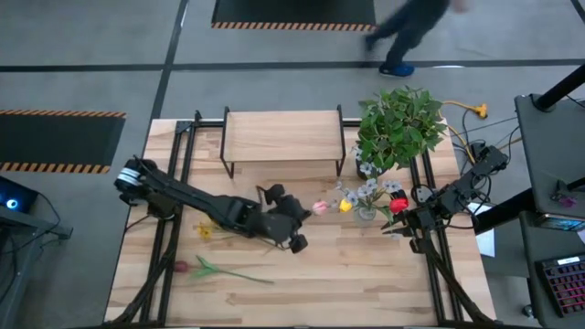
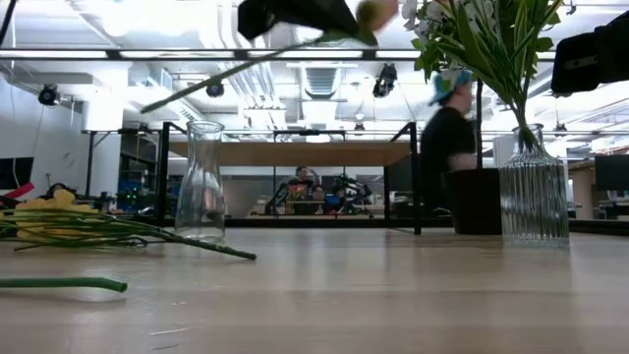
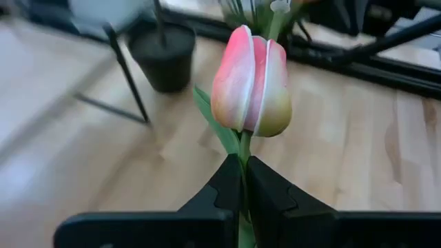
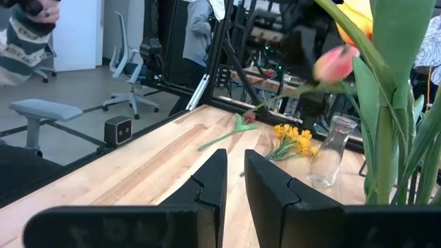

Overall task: Pick and place flowers into a vace then onto a shelf
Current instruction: Put the pink tulip into the left transparent vase

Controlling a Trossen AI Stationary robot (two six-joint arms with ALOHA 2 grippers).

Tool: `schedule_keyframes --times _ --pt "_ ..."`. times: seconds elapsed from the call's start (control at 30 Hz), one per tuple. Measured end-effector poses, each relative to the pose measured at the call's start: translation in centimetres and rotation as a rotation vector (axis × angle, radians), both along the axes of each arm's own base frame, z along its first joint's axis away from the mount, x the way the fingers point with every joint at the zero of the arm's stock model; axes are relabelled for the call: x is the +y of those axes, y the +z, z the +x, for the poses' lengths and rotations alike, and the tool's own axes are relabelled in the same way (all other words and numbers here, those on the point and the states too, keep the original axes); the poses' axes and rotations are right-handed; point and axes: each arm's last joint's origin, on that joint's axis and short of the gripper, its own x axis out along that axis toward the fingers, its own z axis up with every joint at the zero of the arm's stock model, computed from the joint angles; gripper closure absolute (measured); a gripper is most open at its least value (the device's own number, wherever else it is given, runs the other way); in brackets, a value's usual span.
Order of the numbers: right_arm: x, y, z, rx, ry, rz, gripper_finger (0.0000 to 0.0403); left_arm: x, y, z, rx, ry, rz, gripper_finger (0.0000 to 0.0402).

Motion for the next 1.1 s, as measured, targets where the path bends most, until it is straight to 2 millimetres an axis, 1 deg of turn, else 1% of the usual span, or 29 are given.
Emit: schedule_keyframes --times 0.1,0.33,0.53,0.6,0.73,0.8,0.9,1.1 --pt "0.0 0.0 0.0 0.000 0.000 -0.001 0.0360 0.4 1.5 -0.8 -0.020 -0.005 0.084 0.0401" --pt "0.0 0.0 0.0 0.000 0.000 -0.002 0.0360 1.1 5.0 -2.7 -0.086 -0.061 0.199 0.0402" --pt "0.0 0.0 0.0 -0.001 0.000 -0.004 0.0360 1.7 7.5 -4.5 -0.139 -0.103 0.294 0.0402" --pt "0.0 0.0 0.0 -0.001 0.000 -0.004 0.0360 1.8 8.0 -4.8 -0.169 -0.121 0.348 0.0402" --pt "0.0 0.0 0.0 -0.001 0.000 -0.003 0.0360 2.1 7.9 -5.6 -0.250 -0.161 0.440 0.0402" --pt "0.0 0.0 0.0 0.000 0.000 -0.001 0.0360 2.6 7.6 -6.4 -0.311 -0.200 0.439 0.0402" --pt "0.0 0.0 0.0 0.000 0.000 -0.001 0.0360 3.9 6.9 -8.0 -0.395 -0.209 0.428 0.0402" --pt "0.0 0.0 0.0 0.000 0.000 -0.001 0.0360 6.9 4.2 -12.0 -0.514 -0.135 0.474 0.0402"
